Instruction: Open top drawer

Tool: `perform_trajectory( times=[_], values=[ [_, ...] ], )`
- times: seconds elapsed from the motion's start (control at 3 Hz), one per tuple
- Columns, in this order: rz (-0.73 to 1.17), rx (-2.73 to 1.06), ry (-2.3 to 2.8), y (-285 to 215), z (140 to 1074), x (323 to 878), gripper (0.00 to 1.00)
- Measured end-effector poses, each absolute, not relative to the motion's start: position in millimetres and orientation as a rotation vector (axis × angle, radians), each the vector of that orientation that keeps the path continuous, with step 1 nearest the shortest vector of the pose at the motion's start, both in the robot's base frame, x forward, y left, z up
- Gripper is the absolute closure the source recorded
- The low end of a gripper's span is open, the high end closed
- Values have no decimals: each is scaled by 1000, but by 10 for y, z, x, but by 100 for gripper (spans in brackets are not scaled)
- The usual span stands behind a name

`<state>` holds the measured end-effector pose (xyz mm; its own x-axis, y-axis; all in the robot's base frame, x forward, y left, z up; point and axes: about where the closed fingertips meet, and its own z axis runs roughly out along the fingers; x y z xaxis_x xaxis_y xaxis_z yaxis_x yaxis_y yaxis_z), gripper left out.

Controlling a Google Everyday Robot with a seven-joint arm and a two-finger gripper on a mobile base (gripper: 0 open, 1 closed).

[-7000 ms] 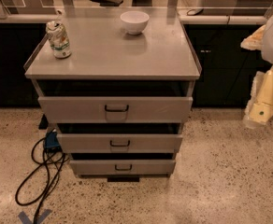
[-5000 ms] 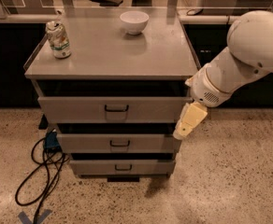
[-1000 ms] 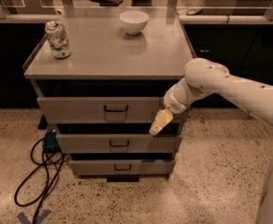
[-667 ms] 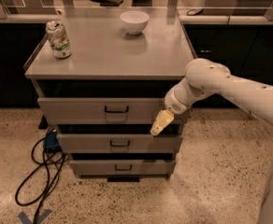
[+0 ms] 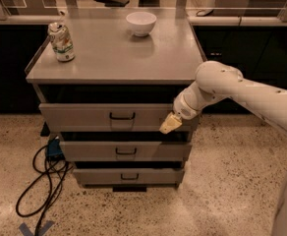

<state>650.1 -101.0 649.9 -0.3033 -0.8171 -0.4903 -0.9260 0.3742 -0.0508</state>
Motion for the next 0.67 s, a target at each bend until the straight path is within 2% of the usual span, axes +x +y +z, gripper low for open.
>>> perform_trajectory(
  times=[0.67],
  values=[
    [335,-1507,2202,-1009,6504,6501,89]
  ],
)
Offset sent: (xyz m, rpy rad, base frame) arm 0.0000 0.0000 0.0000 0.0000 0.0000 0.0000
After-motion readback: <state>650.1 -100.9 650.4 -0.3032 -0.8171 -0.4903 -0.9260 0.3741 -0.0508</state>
